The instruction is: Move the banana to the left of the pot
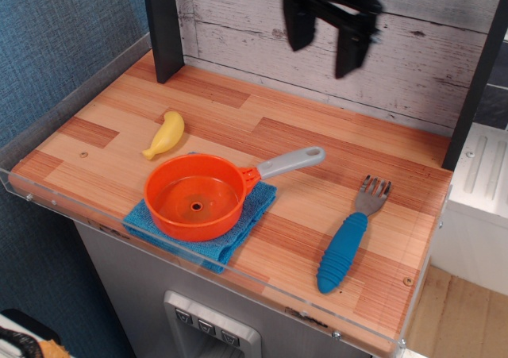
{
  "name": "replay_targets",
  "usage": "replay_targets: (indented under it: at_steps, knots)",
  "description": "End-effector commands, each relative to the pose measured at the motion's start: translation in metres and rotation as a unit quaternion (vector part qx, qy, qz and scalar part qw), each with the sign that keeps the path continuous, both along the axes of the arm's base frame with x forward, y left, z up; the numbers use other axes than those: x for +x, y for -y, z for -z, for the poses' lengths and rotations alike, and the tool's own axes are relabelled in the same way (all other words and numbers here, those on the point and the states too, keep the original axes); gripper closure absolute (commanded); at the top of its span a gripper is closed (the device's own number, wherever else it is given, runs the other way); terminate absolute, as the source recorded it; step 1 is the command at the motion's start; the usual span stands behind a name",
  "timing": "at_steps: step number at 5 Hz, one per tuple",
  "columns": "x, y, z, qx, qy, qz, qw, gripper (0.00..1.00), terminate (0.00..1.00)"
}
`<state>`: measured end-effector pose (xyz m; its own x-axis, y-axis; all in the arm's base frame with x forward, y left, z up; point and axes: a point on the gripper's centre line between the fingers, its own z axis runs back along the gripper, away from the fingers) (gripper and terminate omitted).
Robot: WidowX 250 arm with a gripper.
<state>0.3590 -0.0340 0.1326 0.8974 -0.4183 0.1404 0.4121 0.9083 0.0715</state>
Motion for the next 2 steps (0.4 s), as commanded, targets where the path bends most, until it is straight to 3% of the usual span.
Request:
replay_targets:
  at_steps: [1, 2]
  knots:
    - [-0.036, 0.048, -0.008, -0.004, 0.012, 0.065, 0.9978, 0.0, 0.0]
    - [-0.05, 0.062, -0.005, -0.013, -0.002, 0.103, 0.9946, 0.0, 0.0]
